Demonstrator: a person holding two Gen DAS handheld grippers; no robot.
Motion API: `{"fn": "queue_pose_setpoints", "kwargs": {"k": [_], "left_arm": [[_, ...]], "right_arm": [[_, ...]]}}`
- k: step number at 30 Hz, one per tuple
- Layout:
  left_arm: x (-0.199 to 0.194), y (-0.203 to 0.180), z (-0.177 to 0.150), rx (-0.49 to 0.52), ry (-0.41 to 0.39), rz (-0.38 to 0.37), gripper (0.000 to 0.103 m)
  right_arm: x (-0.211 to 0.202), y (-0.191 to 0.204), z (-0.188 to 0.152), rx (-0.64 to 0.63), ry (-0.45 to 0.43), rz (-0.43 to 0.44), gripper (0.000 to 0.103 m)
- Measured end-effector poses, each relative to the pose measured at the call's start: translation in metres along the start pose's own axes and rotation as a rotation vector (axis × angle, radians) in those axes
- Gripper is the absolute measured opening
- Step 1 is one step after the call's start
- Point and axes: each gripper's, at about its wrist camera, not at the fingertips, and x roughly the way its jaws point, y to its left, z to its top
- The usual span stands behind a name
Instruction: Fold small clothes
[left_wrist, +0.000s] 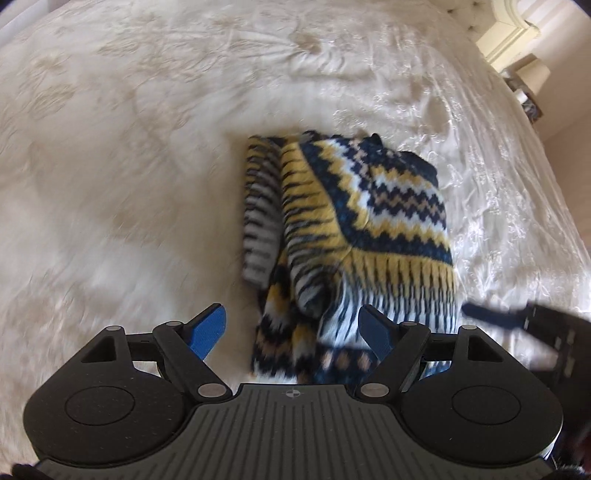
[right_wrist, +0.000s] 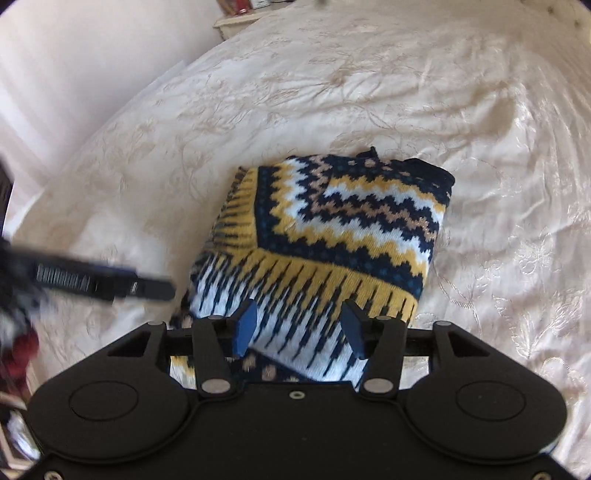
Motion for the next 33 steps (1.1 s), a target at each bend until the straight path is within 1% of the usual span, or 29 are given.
{"fn": "queue_pose_setpoints", "kwargs": {"k": [1,3,5,8,10,12,13,15,16,17,18,20,22,24,27,29,31,33], "left_arm": [[0.003,-0.002,0.006,0.006,0.003,-0.002,0.078],[0.006,-0.003,0.015,0.012,0.011,-0.011,0.078],[0.008,-0.004,0.022,0.012,0.022,-0.020,0.078],[0.009,-0.002,0.029,0.010,0.046,-0.038,0.078],[0.009,0.000,0.031,0.007,0.062,-0.052,0.078],[0.011,0.001,0.033,0.008,0.076,-0.060,0.078],[0.012,0.001,0.034,0.006,0.082,-0.065,0.078],[0.014,0.002,0.034,0.001,0.096,-0.079,0.078],[0.016,0.002,0.035,-0.005,0.102,-0.087,0.078],[0.018,0.003,0.036,-0.012,0.108,-0.097,0.078],[0.020,0.003,0.036,-0.021,0.114,-0.110,0.078],[0.026,0.002,0.039,-0.041,0.128,-0.143,0.078],[0.033,0.001,0.044,-0.066,0.140,-0.184,0.078],[0.043,0.000,0.048,-0.104,0.152,-0.222,0.078],[0.058,-0.004,0.055,-0.143,0.165,-0.241,0.078],[0.067,-0.006,0.059,-0.149,0.178,-0.280,0.078],[0.072,-0.007,0.060,-0.159,0.177,-0.301,0.076],[0.073,-0.006,0.060,-0.151,0.158,-0.306,0.062]], "right_arm": [[0.000,0.012,-0.007,-0.059,0.000,-0.011,0.059],[0.002,0.040,-0.024,-0.192,-0.010,-0.036,0.065],[0.007,0.065,-0.035,-0.296,-0.030,-0.069,0.072],[0.021,0.103,-0.051,-0.483,-0.059,-0.130,0.074],[0.030,0.120,-0.059,-0.591,-0.073,-0.166,0.077],[0.043,0.132,-0.065,-0.691,-0.063,-0.193,0.077],[0.048,0.134,-0.067,-0.727,-0.060,-0.202,0.075],[0.056,0.137,-0.069,-0.773,-0.054,-0.229,0.063],[0.056,0.135,-0.067,-0.765,-0.053,-0.233,0.041],[0.054,0.130,-0.061,-0.723,-0.047,-0.219,0.021],[0.050,0.121,-0.054,-0.638,-0.044,-0.188,0.020],[0.038,0.103,-0.041,-0.470,-0.081,-0.158,0.016],[0.025,0.089,-0.033,-0.376,-0.122,-0.178,0.016],[0.015,0.078,-0.027,-0.297,-0.145,-0.169,0.015],[0.008,0.072,-0.023,-0.261,-0.160,-0.162,0.015],[0.008,0.073,-0.024,-0.262,-0.154,-0.149,0.015],[0.009,0.075,-0.024,-0.265,-0.151,-0.137,0.015],[0.010,0.078,-0.025,-0.267,-0.143,-0.127,0.015]]}}
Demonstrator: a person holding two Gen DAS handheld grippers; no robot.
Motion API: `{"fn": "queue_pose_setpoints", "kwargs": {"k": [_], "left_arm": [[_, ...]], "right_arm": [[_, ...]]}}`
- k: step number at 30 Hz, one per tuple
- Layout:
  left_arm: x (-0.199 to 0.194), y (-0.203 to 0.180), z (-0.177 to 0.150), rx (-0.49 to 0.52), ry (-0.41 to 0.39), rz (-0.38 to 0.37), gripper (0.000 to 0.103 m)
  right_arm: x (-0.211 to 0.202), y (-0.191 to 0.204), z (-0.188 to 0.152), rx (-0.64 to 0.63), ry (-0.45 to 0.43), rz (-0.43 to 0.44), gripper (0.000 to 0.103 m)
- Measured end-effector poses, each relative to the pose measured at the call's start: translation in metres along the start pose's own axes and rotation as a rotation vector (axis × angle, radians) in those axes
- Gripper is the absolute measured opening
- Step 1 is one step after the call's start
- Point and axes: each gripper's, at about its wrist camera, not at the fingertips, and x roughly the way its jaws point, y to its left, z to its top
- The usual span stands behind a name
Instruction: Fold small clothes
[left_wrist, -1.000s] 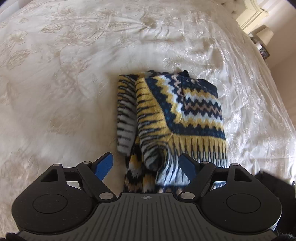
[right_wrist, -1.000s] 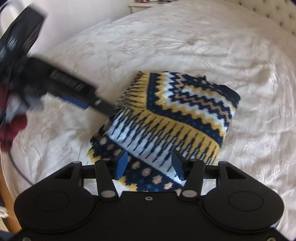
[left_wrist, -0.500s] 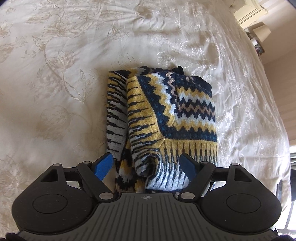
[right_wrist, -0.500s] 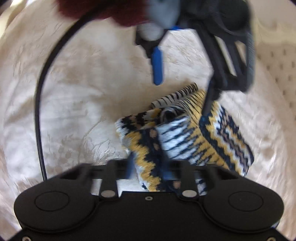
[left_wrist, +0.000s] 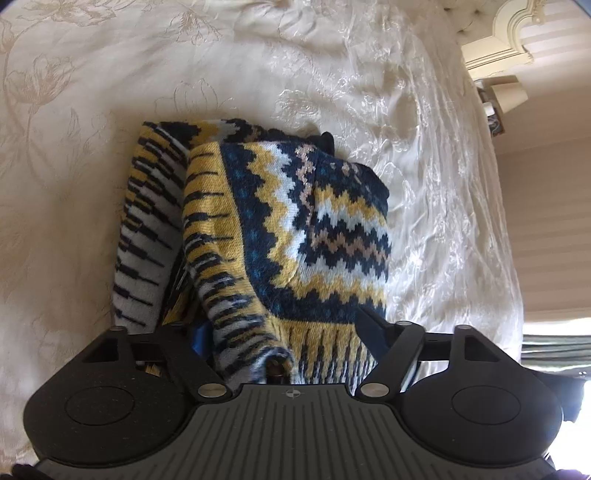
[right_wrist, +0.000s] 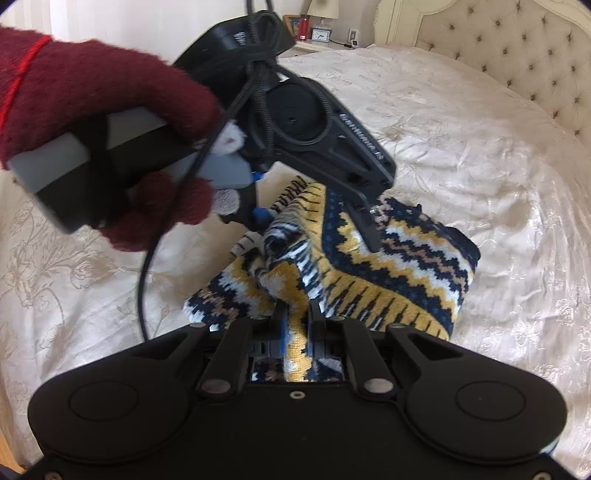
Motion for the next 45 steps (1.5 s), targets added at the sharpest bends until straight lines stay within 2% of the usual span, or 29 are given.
{"fn": "queue_pose_setpoints", "kwargs": {"k": [2,6,11,15,19,20,22,24,25,26,29,33,35,37,38,39,40,43,45], "left_arm": [[-0.005,-0.001,-0.001,0.035,-0.030,0.030,0.016],[-0.021,-0.011,-0.006,0.145,-0.068,0.055,0.016],[-0.064,-0.025,-0.012,0.266,-0.181,0.048,0.014],[-0.069,-0.003,-0.005,0.217,-0.212,0.113,0.010],[-0.058,0.029,0.000,0.130,-0.190,0.202,0.008],[-0.058,0.034,0.001,0.111,-0.182,0.198,0.008],[-0.061,0.040,0.001,0.077,-0.174,0.136,0.009],[-0.063,0.039,0.002,0.067,-0.174,0.088,0.025],[-0.063,0.037,0.002,0.073,-0.177,0.075,0.043],[-0.062,0.035,0.003,0.076,-0.183,0.065,0.055],[-0.049,0.030,0.009,0.051,-0.167,0.033,0.064],[-0.024,0.031,0.021,-0.004,-0.124,0.037,0.065],[-0.017,0.030,0.022,-0.005,-0.118,0.012,0.063],[-0.015,0.026,0.021,0.004,-0.137,0.034,0.058],[-0.015,0.024,0.020,0.008,-0.143,0.052,0.045],[-0.015,0.023,0.019,0.008,-0.145,0.067,0.036],[-0.014,0.023,0.019,0.004,-0.143,0.075,0.018],[-0.022,0.027,0.014,-0.032,-0.167,0.057,0.011],[-0.040,0.017,0.008,0.001,-0.235,0.064,0.010]], "right_arm": [[0.000,0.003,-0.001,0.003,0.003,0.010,0.015],[-0.004,0.011,0.000,0.009,0.000,0.026,0.015],[-0.012,0.018,0.008,0.018,-0.045,0.053,0.015],[-0.001,0.026,0.019,0.013,-0.042,0.089,0.015],[0.041,0.041,0.018,-0.028,0.056,0.147,0.015],[0.051,0.044,0.016,-0.041,0.081,0.163,0.016],[0.063,0.048,0.014,-0.058,0.109,0.191,0.016],[0.067,0.047,0.013,-0.048,0.118,0.195,0.016],[0.065,0.045,0.013,-0.039,0.114,0.197,0.016],[0.063,0.043,0.013,-0.032,0.108,0.197,0.016],[0.055,0.040,0.010,-0.021,0.095,0.199,0.016],[0.047,0.035,0.010,-0.013,0.089,0.198,0.016],[0.045,0.034,0.010,-0.005,0.088,0.198,0.016],[0.044,0.032,0.010,-0.001,0.087,0.195,0.016],[0.044,0.033,0.011,0.001,0.086,0.196,0.016],[0.043,0.032,0.011,0.002,0.084,0.195,0.016],[0.042,0.032,0.011,0.002,0.082,0.193,0.016],[0.039,0.031,0.012,0.007,0.078,0.193,0.016],[0.033,0.029,0.012,0.010,0.070,0.194,0.016]]}}
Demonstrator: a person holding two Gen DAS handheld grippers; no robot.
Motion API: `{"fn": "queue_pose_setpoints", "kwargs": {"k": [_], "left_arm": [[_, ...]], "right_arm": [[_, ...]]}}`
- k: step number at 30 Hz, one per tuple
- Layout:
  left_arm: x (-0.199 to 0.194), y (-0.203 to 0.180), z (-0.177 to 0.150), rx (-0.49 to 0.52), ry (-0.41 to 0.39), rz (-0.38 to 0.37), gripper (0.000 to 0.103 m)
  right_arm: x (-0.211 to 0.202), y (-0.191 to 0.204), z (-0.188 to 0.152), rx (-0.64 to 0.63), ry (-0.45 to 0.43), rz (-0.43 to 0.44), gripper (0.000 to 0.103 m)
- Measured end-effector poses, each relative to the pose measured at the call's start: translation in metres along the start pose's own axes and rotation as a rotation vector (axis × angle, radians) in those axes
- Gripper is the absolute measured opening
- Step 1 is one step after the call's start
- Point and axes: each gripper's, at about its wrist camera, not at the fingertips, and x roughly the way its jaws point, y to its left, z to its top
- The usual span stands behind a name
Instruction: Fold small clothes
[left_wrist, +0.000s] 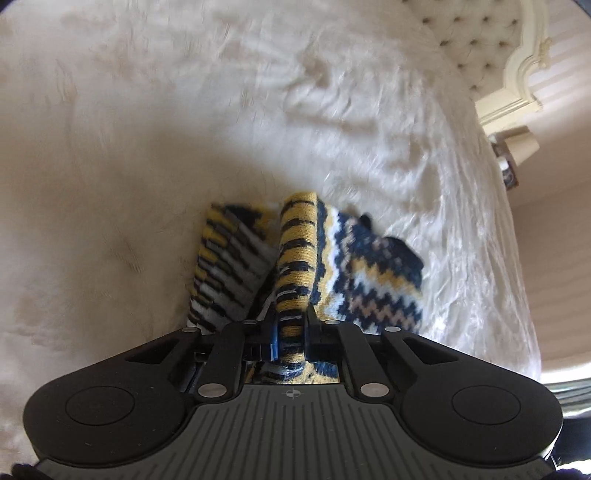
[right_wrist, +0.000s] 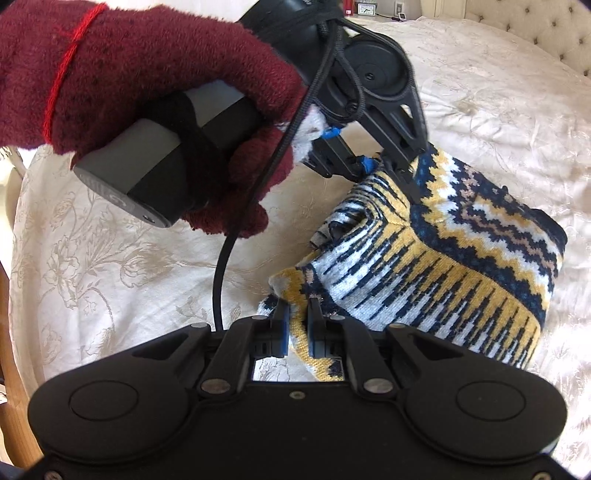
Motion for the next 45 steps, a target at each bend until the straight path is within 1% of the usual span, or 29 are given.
{"fn": "queue_pose_setpoints", "kwargs": {"k": [2,3,4,5,7,8,9,10,11,12,13,14,15,16,17,19,20,22,24,27,31,34,38,40,41,43,44,45], "left_arm": [[-0.020,-0.009,-0.003,0.069,-0.050,-0.021,0.010],[-0.025,-0.010,-0.002,0.097,-0.056,-0.026,0.010],[-0.023,-0.007,-0.002,0.103,-0.047,-0.013,0.010],[-0.018,0.000,0.000,0.087,-0.029,0.008,0.011],[0.001,0.020,0.001,0.012,0.019,0.052,0.012],[0.009,0.028,0.001,-0.017,0.041,0.082,0.018],[0.016,0.036,0.001,-0.034,0.050,0.106,0.021],[0.019,0.041,0.001,-0.040,0.056,0.115,0.031],[0.019,0.043,0.002,-0.043,0.057,0.112,0.035],[0.017,0.045,0.003,-0.047,0.059,0.097,0.036],[0.014,0.046,0.004,-0.049,0.059,0.077,0.038],[0.009,0.046,0.004,-0.043,0.057,0.056,0.043],[0.003,0.046,0.004,-0.028,0.049,0.043,0.049],[-0.005,0.044,0.003,-0.008,0.031,0.039,0.058],[-0.013,0.042,0.001,0.012,0.009,0.037,0.065],[-0.026,0.037,-0.004,0.043,-0.023,0.025,0.071],[-0.031,0.035,-0.008,0.053,-0.024,0.016,0.073],[-0.037,0.034,-0.018,0.064,-0.008,0.000,0.073],[-0.036,0.034,-0.031,0.075,0.028,-0.019,0.073],[-0.028,0.038,-0.052,0.045,0.087,-0.033,0.073],[-0.019,0.042,-0.076,0.014,0.125,-0.050,0.073],[-0.007,0.041,-0.083,0.009,0.154,-0.058,0.073],[0.013,0.041,-0.080,0.009,0.172,-0.065,0.075],[0.024,0.041,-0.075,-0.003,0.183,-0.088,0.076],[0.029,0.041,-0.073,-0.006,0.190,-0.103,0.079],[0.040,0.041,-0.071,-0.011,0.207,-0.136,0.082],[0.045,0.040,-0.068,-0.016,0.215,-0.151,0.086],[0.049,0.040,-0.066,-0.028,0.227,-0.173,0.087]], "right_arm": [[-0.012,0.003,0.001,-0.005,-0.034,0.003,0.016],[-0.018,0.005,0.002,-0.015,-0.051,0.005,0.016],[-0.021,0.009,0.003,-0.028,-0.062,0.009,0.016],[-0.020,0.012,0.005,-0.039,-0.064,0.012,0.016],[-0.006,0.014,0.006,-0.039,-0.032,0.017,0.017],[0.006,0.014,0.006,-0.045,0.006,0.019,0.022],[0.019,0.015,0.005,-0.057,0.051,0.020,0.024],[0.029,0.014,0.003,-0.064,0.085,0.021,0.029],[0.037,0.012,0.001,-0.062,0.113,0.031,0.033],[0.037,0.010,0.001,-0.050,0.117,0.046,0.034],[0.032,0.005,0.002,-0.028,0.102,0.061,0.039],[0.024,-0.001,0.002,-0.001,0.079,0.075,0.051],[0.015,-0.008,0.002,0.028,0.057,0.087,0.057],[0.006,-0.017,0.001,0.062,0.034,0.101,0.067],[-0.002,-0.027,0.000,0.103,0.010,0.116,0.069],[-0.015,-0.048,-0.004,0.187,-0.024,0.113,0.069],[-0.020,-0.061,-0.005,0.238,-0.037,0.102,0.071],[-0.028,-0.089,-0.011,0.356,-0.064,0.082,0.077],[-0.030,-0.117,-0.015,0.461,-0.077,0.059,0.078],[-0.024,-0.157,-0.019,0.585,-0.071,0.021,0.078],[-0.011,-0.201,-0.025,0.724,-0.064,0.037,0.078],[0.005,-0.224,-0.026,0.786,-0.056,0.082,0.080],[0.032,-0.240,-0.027,0.843,-0.035,0.176,0.080],[0.045,-0.245,-0.030,0.874,-0.022,0.219,0.080],[0.052,-0.247,-0.031,0.891,-0.015,0.239,0.081],[0.063,-0.251,-0.034,0.922,-0.015,0.282,0.081],[0.065,-0.252,-0.036,0.937,-0.016,0.302,0.081],[0.067,-0.254,-0.038,0.948,-0.021,0.319,0.081]]}}
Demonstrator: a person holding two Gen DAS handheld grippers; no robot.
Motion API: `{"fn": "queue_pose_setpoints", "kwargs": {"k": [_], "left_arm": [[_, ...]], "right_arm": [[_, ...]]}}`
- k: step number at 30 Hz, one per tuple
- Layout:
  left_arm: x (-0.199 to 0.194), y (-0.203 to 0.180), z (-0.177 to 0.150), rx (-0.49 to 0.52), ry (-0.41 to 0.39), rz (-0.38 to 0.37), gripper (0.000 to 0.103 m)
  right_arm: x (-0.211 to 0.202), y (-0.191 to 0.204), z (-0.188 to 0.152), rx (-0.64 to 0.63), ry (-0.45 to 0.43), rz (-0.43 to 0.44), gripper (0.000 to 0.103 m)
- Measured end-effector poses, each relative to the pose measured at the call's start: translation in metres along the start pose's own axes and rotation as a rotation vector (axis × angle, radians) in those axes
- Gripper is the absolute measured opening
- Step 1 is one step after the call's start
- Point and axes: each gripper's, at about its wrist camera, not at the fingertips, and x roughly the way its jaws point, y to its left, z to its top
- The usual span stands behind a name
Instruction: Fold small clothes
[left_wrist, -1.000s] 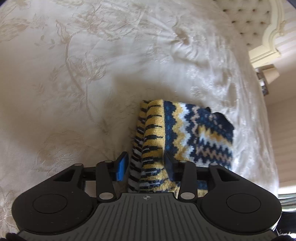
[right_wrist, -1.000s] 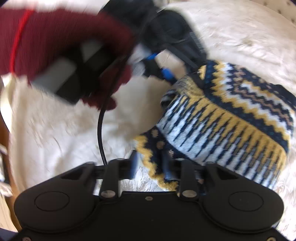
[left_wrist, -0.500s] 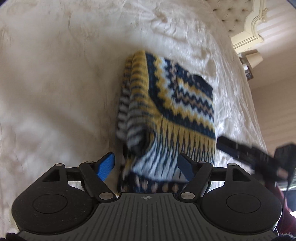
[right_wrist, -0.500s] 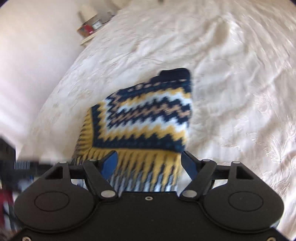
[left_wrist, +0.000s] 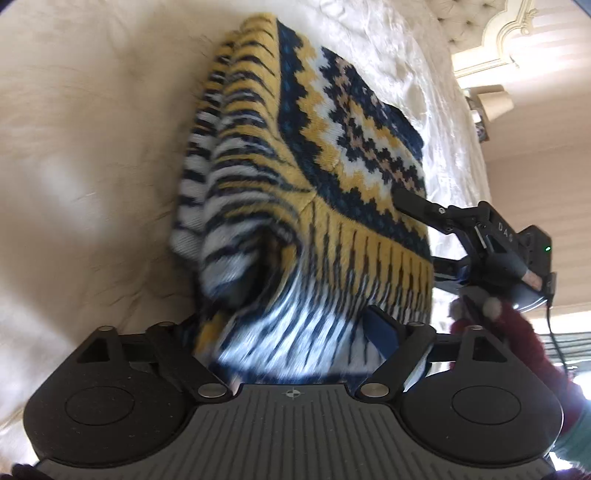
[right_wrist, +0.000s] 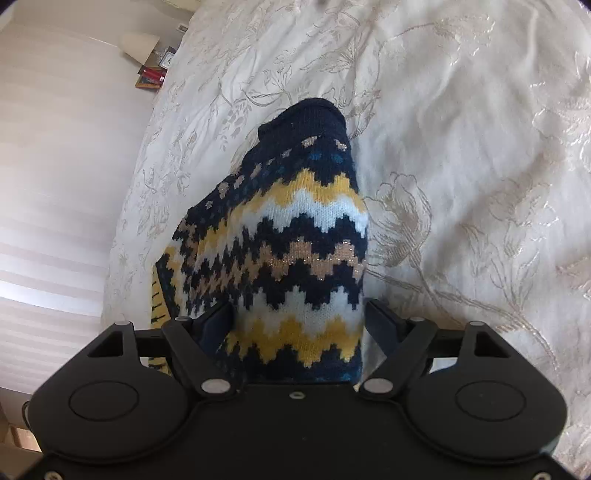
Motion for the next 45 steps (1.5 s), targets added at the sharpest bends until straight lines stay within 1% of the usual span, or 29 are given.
{"fn": "queue_pose_setpoints", "kwargs": {"k": [1,3,4,5,7,9,13,16,20,22,24,26,27,29,30,31,32,35,36,38,40,41,43,44,45], "left_arm": [[0.003,0.001,0.003,-0.018,0.011,-0.021,0.087],[0.008,0.004,0.008,-0.058,0.031,-0.085,0.084],[0.011,0.005,0.010,-0.072,0.042,-0.119,0.070],[0.012,0.004,0.009,-0.076,0.052,-0.133,0.061],[0.011,-0.003,0.007,-0.044,0.065,-0.132,0.061],[0.009,-0.011,0.001,-0.021,0.077,-0.142,0.061],[0.006,-0.028,-0.022,-0.019,0.110,-0.186,0.061],[0.008,-0.043,-0.050,-0.008,0.155,-0.209,0.062],[0.015,-0.060,-0.096,-0.007,0.226,-0.230,0.063],[0.019,-0.067,-0.118,0.009,0.255,-0.227,0.063],[0.025,-0.071,-0.137,0.023,0.265,-0.183,0.064],[0.027,-0.070,-0.150,0.036,0.239,-0.094,0.068],[0.026,-0.070,-0.154,0.049,0.218,-0.040,0.068],[0.016,-0.068,-0.159,0.058,0.154,0.026,0.068],[0.007,-0.068,-0.161,0.060,0.112,0.049,0.068],[-0.002,-0.069,-0.163,0.072,0.075,0.075,0.068],[-0.013,-0.069,-0.166,0.093,0.043,0.100,0.068],[-0.039,-0.082,-0.166,0.180,-0.031,0.183,0.068],[-0.048,-0.084,-0.164,0.203,-0.053,0.197,0.068],[-0.059,-0.103,-0.163,0.242,-0.100,0.222,0.068],[-0.073,-0.122,-0.165,0.284,-0.150,0.229,0.068],[-0.082,-0.127,-0.161,0.304,-0.173,0.228,0.068],[-0.089,-0.142,-0.159,0.348,-0.209,0.209,0.069],[-0.090,-0.145,-0.157,0.374,-0.214,0.193,0.070],[-0.083,-0.153,-0.154,0.395,-0.209,0.179,0.070]], "right_arm": [[0.001,-0.001,0.000,0.007,-0.001,0.014,0.081],[0.002,-0.003,-0.002,0.017,0.007,0.042,0.068],[0.002,-0.003,-0.003,0.015,0.013,0.041,0.058],[0.001,-0.002,-0.004,0.008,0.016,0.035,0.052],[-0.004,0.001,-0.006,-0.002,0.012,0.031,0.049],[-0.011,0.008,-0.007,-0.005,0.010,0.017,0.048],[-0.027,0.021,-0.017,-0.034,0.012,-0.011,0.048],[-0.050,0.021,-0.036,-0.032,0.026,-0.035,0.048],[-0.087,0.011,-0.070,-0.028,0.062,-0.082,0.048],[-0.105,0.004,-0.089,-0.015,0.077,-0.104,0.048],[-0.119,-0.005,-0.105,-0.010,0.084,-0.125,0.050],[-0.126,-0.013,-0.119,0.004,0.085,-0.158,0.059],[-0.127,-0.018,-0.124,0.005,0.080,-0.186,0.062],[-0.130,-0.023,-0.134,-0.003,0.055,-0.243,0.070],[-0.133,-0.026,-0.137,0.005,0.038,-0.248,0.074],[-0.136,-0.028,-0.139,0.020,0.023,-0.242,0.080],[-0.139,-0.028,-0.143,0.034,0.003,-0.231,0.084],[-0.152,-0.030,-0.152,0.030,-0.042,-0.217,0.085],[-0.158,-0.031,-0.155,0.028,-0.059,-0.217,0.085],[-0.165,-0.030,-0.157,0.030,-0.092,-0.208,0.086],[-0.172,-0.030,-0.160,0.028,-0.126,-0.201,0.086],[-0.176,-0.030,-0.160,0.025,-0.140,-0.201,0.086],[-0.182,-0.031,-0.159,0.014,-0.166,-0.206,0.086],[-0.185,-0.031,-0.159,0.010,-0.175,-0.213,0.086],[-0.186,-0.032,-0.158,0.008,-0.179,-0.219,0.086]]}}
